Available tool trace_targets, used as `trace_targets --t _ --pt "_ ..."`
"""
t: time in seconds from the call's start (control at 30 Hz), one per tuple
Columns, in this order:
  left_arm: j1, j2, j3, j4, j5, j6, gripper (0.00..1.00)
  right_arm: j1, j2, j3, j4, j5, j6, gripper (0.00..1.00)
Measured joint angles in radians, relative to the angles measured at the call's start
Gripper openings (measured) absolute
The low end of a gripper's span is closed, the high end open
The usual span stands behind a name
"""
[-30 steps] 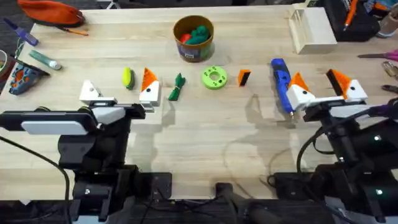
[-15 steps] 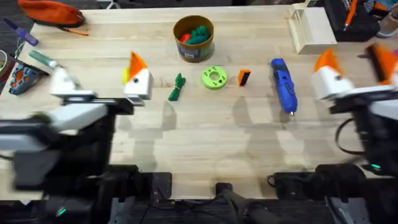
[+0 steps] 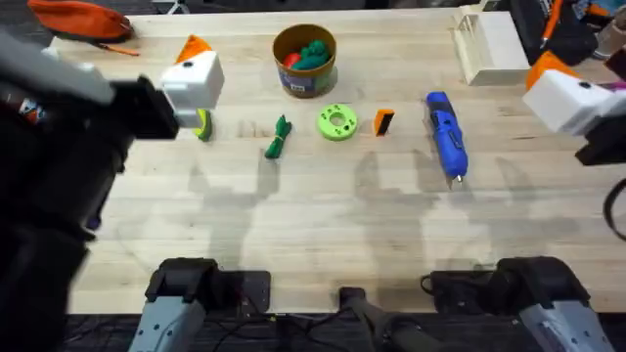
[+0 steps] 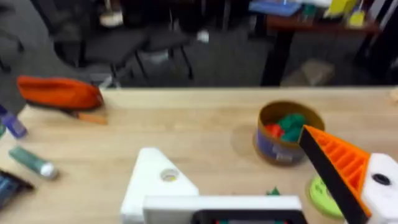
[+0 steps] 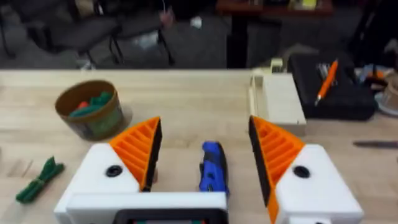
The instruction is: Pick up the gripper from the table and insert it into the empty holder that is missing its gripper. Then pick up a screw, insert it into the mounting hole, and use the screwdriver to tighten it. Finally, clean up the table by picking up the vegetable and placing it into the bucket.
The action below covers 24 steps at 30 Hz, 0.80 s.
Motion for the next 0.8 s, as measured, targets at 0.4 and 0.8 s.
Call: trace_targets --t 0.4,0.8 --pt "0.0 0.382 0.278 -0.266 0.0 0.0 0.985 0.0 0.378 0.287 -0.359 0.0 -0.046 0.796" --pt "0.0 0.559 0.336 -0.334 0.0 0.0 0.985 0.0 0.726 0.472 -0.61 0.0 -0.053 0.796"
